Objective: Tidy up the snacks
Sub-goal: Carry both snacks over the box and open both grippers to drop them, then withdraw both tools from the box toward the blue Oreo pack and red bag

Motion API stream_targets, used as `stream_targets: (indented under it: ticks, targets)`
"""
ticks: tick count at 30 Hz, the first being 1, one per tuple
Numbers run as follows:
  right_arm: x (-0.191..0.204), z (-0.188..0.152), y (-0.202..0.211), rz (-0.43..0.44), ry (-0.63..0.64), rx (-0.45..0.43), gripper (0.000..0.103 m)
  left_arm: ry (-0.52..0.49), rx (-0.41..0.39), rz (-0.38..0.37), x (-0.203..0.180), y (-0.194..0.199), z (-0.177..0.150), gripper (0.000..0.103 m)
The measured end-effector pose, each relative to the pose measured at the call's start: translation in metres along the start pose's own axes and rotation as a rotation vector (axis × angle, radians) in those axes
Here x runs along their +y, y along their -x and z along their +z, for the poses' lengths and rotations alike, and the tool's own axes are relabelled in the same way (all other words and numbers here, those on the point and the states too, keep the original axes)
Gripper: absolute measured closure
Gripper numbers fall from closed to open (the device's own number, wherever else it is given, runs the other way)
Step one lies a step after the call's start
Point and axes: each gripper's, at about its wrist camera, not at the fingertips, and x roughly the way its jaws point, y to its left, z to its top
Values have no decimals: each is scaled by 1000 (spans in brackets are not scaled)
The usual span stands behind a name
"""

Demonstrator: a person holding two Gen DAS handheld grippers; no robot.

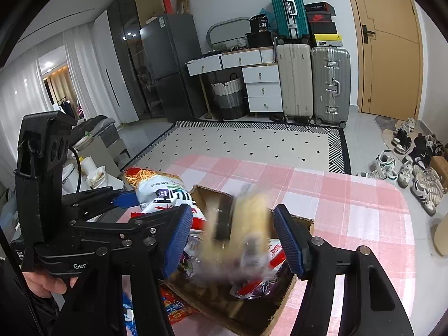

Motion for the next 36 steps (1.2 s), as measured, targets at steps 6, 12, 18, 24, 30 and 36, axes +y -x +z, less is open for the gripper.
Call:
stream_targets:
  ticks: [6,12,18,24,30,36]
  targets:
    - [-2,-4,-6,-1,-4,4,40,11,67,7,6,-24,-1,33]
    - [-4,-5,2,-17,-2,-12,40,-20,79,30,3,-24,-6,17]
    - [-6,-5,16,-24,-7,-25,39,-20,52,26,-2,-6,-8,17]
    - [6,-8,37,-26,-5,-53,34,-23,18,45,-2,24,-18,17]
    - [22,-20,52,-10,-6,-58,33,-4,-20,70,7,56,-37,17]
    - [42,-39,64,21,-7,-80,29,27,-47,97,21,87,-63,15]
